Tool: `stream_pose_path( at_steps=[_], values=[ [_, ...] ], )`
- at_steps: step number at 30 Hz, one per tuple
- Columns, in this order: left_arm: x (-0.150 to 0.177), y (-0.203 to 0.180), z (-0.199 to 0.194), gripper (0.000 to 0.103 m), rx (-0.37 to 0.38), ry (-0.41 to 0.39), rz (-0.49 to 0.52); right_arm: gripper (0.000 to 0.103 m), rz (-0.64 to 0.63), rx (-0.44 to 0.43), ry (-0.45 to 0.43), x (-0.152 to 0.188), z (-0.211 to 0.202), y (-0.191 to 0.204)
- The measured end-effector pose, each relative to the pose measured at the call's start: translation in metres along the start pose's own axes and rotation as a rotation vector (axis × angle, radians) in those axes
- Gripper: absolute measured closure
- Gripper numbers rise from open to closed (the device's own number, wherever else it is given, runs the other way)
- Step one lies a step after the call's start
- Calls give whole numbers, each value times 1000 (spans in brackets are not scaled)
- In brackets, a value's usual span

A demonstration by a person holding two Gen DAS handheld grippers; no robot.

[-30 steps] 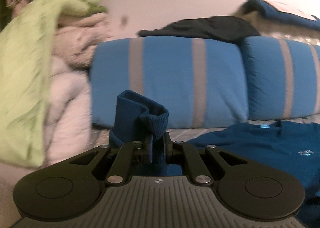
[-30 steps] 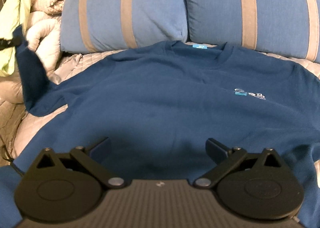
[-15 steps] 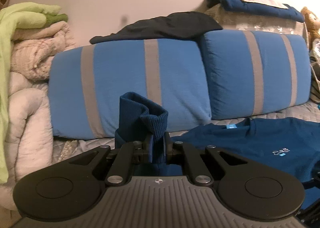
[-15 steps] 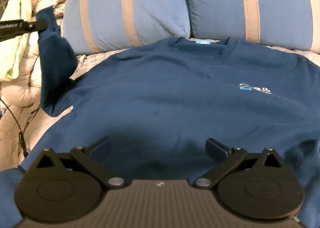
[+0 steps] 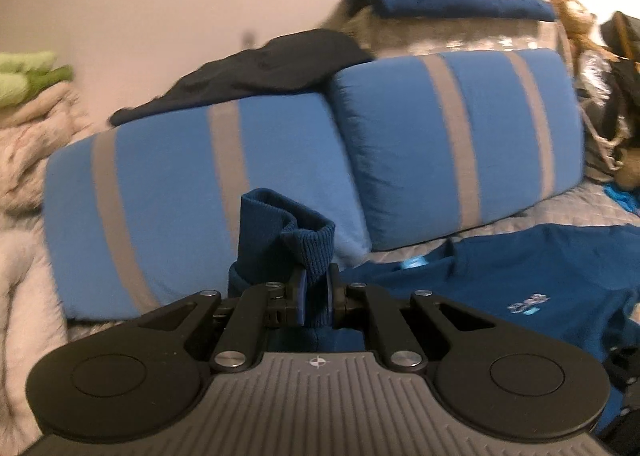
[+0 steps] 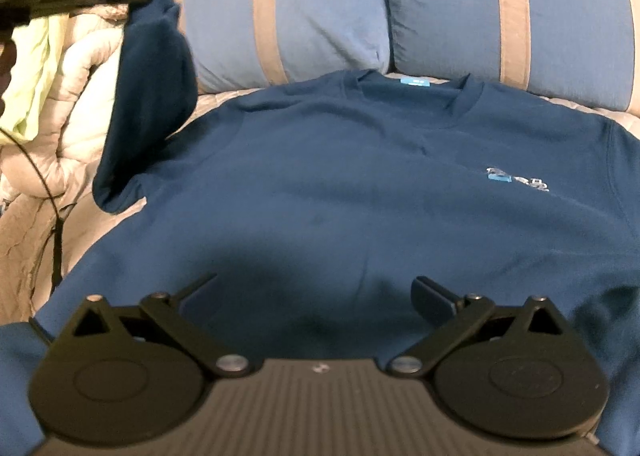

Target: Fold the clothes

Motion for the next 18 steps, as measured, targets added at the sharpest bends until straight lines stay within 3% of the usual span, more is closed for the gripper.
stream_pose_path(
  at_steps=[2,4,6,11,18],
  values=[
    [-2,-16,4,82,66,-7,35,0,-2,3,3,0,1,0],
    [-1,-29,6,53,114,-7,50,0,-3,8,5,1,1,1],
    [3,-35,6,41,112,-5,57,0,-8,11,3,2,1,2],
    [26,-24,-1,36,44,36,70,0,-31,15,-12,2,-2,5],
    [77,5,-19,33,-35,120,167,0,-24,-28,1,-4,-5,3]
  ],
)
Point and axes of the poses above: each gripper's, at about its wrist camera, not at the fingertips, and z roughly the way its jaws point, y to its left, x to its underside, the point moved 2 cm from there along z, roughly the way its jaws point, and after that the axes turned 4 degrees about z, right-handed, at the moved point
